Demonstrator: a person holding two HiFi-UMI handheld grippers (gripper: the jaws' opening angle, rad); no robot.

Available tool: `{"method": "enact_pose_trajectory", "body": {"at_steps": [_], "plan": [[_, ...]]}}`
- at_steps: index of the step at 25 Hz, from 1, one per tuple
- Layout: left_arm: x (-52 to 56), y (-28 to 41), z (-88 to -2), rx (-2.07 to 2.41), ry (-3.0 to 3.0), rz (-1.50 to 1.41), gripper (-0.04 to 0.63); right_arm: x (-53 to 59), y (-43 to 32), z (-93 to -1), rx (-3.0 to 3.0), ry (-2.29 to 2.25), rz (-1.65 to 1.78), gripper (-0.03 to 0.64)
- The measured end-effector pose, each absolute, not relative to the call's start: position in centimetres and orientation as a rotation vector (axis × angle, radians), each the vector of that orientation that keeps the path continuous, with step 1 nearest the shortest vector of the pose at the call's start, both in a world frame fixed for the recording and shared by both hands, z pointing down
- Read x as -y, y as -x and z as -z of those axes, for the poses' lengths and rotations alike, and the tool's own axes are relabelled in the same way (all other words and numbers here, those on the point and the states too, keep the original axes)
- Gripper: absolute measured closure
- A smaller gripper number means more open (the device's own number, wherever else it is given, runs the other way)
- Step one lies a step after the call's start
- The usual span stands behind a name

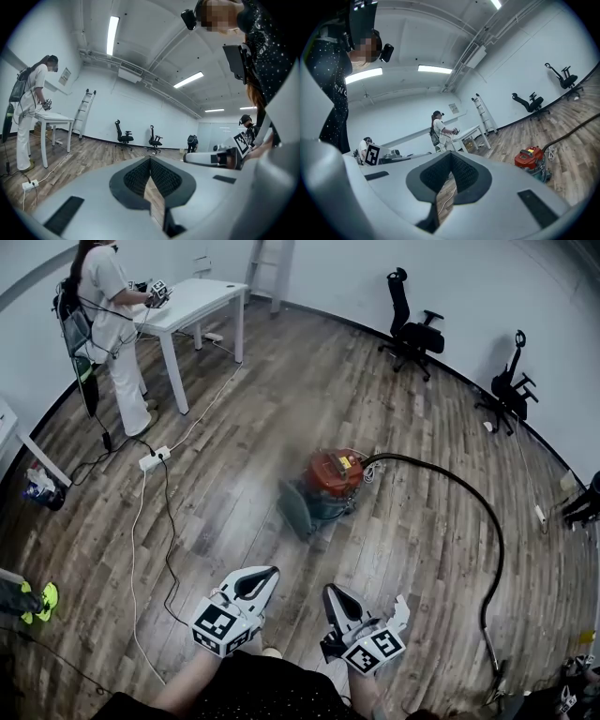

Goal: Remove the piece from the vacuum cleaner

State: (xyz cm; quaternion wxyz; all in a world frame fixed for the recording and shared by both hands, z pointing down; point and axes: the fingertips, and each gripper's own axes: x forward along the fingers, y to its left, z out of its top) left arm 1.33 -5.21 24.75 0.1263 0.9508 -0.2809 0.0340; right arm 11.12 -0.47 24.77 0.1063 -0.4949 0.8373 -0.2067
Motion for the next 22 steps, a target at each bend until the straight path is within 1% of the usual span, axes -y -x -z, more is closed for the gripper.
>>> {"method": "enact_pose_trajectory", "body": {"at_steps": [14,18,22], "plan": [[26.3,-1.8,-24.3,0.698,-2.859,-0.15,0.586,18.6,-14.0,-24.3,-2.346,1.649,0.601,0.606],[31.1,-2.8,-25.9,0.681,-2.874,-0.168,0.586,22.4,-16.4,-25.7,-2.311,1.694,0.585,0.606],[34.1,-3.9,-29.6,0.657,-2.876,-0.218,0.586,25.2,-18.6,-27.8,-2.323,1.745,0.547,0.606]]}}
